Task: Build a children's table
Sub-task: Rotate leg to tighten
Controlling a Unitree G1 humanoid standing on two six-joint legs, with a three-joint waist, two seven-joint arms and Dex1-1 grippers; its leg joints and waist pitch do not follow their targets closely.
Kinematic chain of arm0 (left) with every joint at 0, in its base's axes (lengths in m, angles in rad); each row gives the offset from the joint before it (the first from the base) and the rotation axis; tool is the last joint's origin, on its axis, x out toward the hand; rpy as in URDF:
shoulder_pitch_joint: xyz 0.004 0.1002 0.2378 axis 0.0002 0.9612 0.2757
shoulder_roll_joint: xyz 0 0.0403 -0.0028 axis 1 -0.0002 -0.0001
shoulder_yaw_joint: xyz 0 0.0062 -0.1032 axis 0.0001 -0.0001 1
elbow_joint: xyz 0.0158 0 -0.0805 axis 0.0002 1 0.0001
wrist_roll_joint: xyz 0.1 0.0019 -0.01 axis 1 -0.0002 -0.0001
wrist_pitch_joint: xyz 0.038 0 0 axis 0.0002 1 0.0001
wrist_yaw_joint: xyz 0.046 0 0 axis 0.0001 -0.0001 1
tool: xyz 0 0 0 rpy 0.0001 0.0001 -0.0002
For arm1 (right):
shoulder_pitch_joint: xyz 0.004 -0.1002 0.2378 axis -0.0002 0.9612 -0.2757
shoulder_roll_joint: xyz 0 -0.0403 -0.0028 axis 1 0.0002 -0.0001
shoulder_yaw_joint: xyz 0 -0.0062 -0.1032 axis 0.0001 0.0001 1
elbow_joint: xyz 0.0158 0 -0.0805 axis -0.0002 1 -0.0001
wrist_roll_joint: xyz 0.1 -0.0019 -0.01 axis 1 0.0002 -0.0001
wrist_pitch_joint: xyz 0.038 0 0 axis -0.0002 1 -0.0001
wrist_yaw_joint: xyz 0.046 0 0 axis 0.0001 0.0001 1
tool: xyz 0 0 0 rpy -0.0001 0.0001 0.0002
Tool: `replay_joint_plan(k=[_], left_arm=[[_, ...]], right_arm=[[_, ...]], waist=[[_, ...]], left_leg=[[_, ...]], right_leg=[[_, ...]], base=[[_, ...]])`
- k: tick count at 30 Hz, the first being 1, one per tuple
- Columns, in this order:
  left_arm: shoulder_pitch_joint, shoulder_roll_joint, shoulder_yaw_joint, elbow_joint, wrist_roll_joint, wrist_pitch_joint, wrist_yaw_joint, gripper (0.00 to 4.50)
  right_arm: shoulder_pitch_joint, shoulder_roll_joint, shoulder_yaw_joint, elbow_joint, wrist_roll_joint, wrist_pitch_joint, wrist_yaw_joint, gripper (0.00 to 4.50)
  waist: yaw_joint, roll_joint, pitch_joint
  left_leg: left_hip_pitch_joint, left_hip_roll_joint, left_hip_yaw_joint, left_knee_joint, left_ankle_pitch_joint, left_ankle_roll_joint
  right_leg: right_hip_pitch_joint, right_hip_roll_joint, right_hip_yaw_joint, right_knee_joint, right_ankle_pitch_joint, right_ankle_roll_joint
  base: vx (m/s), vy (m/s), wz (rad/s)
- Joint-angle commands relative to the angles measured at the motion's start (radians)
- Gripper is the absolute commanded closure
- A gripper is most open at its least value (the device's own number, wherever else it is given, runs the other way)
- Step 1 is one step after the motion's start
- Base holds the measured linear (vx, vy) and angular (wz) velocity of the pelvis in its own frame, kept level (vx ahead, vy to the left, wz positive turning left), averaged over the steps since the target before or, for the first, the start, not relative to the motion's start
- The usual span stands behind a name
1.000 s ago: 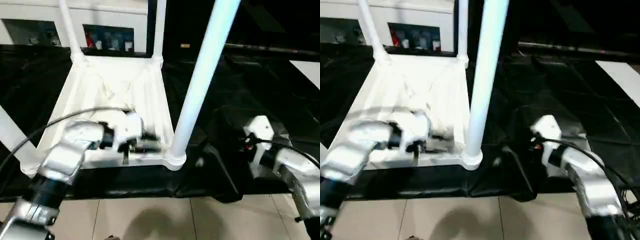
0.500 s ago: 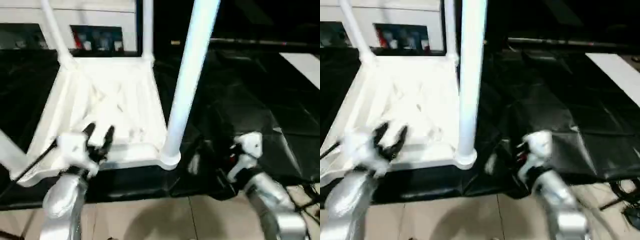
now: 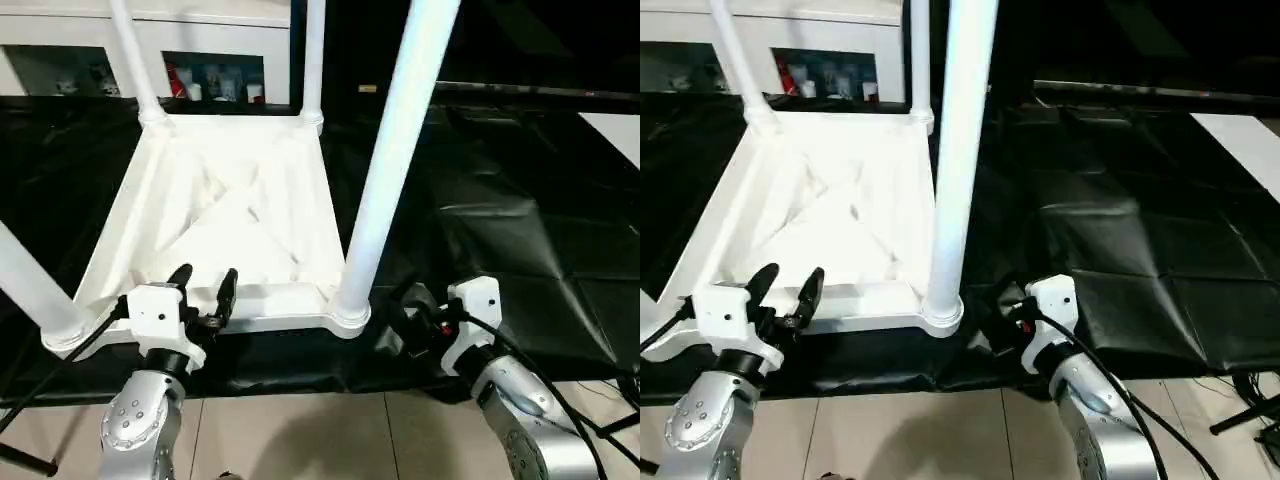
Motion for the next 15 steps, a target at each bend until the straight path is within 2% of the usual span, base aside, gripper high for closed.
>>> replay_joint_plan(k=[1, 4, 9, 15], left_arm=[[-0.003, 0.011, -0.015, 0.006, 0.008, 0.003, 0.005, 0.97], [-0.007, 0.015, -0.018, 0.007, 0.011, 0.006, 0.007, 0.97], [-0.013, 0.030, -0.024, 0.005, 0.007, 0.012, 0.004, 0.97], [-0.030, 0.055, -0.021, 0.015, 0.012, 0.005, 0.012, 0.97]], right_arm=[[-0.013, 0.000, 0.010, 0.008, -0.013, 0.002, -0.011, 0.16], [-0.018, 0.004, 0.019, 0.014, -0.013, 0.000, -0.011, 0.16], [-0.028, 0.010, 0.023, 0.030, -0.014, -0.003, -0.010, 0.16], [-0.036, 0.009, 0.036, 0.047, -0.020, -0.014, -0.016, 0.16]], waist=[[0.002, 0.009, -0.049], [0.005, 0.014, -0.050], [0.007, 0.016, -0.051], [0.008, 0.025, -0.051]], left_leg=[[0.011, 0.017, -0.004, -0.068, -0.323, -0.003], [0.012, 0.017, -0.004, -0.067, -0.308, -0.003], [0.014, 0.017, -0.005, -0.066, -0.306, -0.003], [0.015, 0.016, -0.006, -0.067, -0.323, -0.011]], right_leg=[[0.031, -0.027, 0.031, -0.081, -0.209, -0.092], [0.033, -0.027, 0.031, -0.077, -0.175, -0.105], [0.035, -0.026, 0.031, -0.074, -0.152, -0.115], [0.035, -0.027, 0.030, -0.075, -0.177, -0.113]], base=[[0.000, 0.000, 0.00], [0.000, 0.000, 0.00], [0.000, 0.000, 0.00], [0.000, 0.000, 0.00]])
